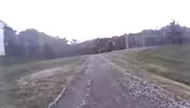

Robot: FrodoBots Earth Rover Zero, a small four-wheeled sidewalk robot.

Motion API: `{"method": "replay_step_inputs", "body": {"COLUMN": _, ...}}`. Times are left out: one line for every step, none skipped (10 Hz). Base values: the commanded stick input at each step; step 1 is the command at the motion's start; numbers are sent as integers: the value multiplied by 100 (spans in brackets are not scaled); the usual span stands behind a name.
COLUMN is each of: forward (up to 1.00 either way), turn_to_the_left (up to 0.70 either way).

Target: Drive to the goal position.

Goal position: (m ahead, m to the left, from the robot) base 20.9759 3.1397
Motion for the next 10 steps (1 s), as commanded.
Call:
{"method": "replay_step_inputs", "body": {"forward": 70, "turn_to_the_left": 0}}
{"method": "replay_step_inputs", "body": {"forward": 70, "turn_to_the_left": -12}}
{"method": "replay_step_inputs", "body": {"forward": 70, "turn_to_the_left": -12}}
{"method": "replay_step_inputs", "body": {"forward": 70, "turn_to_the_left": 0}}
{"method": "replay_step_inputs", "body": {"forward": 70, "turn_to_the_left": 0}}
{"method": "replay_step_inputs", "body": {"forward": 70, "turn_to_the_left": -8}}
{"method": "replay_step_inputs", "body": {"forward": 70, "turn_to_the_left": -10}}
{"method": "replay_step_inputs", "body": {"forward": 70, "turn_to_the_left": -11}}
{"method": "replay_step_inputs", "body": {"forward": 70, "turn_to_the_left": -12}}
{"method": "replay_step_inputs", "body": {"forward": 70, "turn_to_the_left": -12}}
